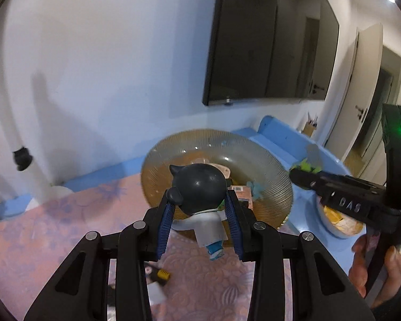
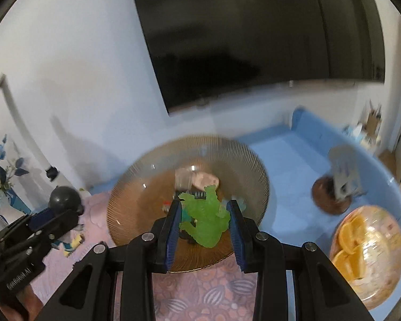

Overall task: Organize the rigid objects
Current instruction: 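Carry the boy figure and green figure into the brown bowl and release both, then grasp the white gear tape dispenser with the left gripper while the right grasps the white charger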

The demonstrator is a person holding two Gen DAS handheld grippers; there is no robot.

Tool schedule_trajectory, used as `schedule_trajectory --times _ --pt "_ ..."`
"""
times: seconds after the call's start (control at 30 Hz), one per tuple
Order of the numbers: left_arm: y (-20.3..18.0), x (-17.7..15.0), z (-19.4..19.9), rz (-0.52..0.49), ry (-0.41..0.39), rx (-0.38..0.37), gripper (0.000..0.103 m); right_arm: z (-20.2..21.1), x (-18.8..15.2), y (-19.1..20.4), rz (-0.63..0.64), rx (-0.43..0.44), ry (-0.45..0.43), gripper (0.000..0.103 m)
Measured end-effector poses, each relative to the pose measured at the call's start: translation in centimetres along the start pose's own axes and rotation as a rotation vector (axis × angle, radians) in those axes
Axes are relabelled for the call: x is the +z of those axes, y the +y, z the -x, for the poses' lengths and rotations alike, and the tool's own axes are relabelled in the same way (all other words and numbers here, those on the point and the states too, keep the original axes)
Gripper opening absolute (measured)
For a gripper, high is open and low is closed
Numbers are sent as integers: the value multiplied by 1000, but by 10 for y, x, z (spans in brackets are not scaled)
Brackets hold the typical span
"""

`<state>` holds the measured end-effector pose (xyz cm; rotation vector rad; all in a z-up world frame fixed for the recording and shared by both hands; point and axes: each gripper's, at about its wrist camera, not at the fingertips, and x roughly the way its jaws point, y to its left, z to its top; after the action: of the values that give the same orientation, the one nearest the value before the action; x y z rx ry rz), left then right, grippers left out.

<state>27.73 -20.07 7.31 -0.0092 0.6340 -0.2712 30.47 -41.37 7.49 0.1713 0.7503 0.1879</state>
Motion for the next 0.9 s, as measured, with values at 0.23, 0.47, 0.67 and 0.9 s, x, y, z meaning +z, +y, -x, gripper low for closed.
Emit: schedule_trajectory --times 0.23,0.47,0.67,0.9 --pt "-16 3 -13 -66 -51 64 83 -29 -6 -11 -88 55 78 63" --pt "38 -2 58 62 -149 93 84 14 -6 -10 -58 41 -37 63" --pt "74 -27 117 146 -179 168 85 54 -15 53 100 126 -95 65" --pt "113 -117 140 218 -111 323 102 70 -62 125 274 191 -121 86"
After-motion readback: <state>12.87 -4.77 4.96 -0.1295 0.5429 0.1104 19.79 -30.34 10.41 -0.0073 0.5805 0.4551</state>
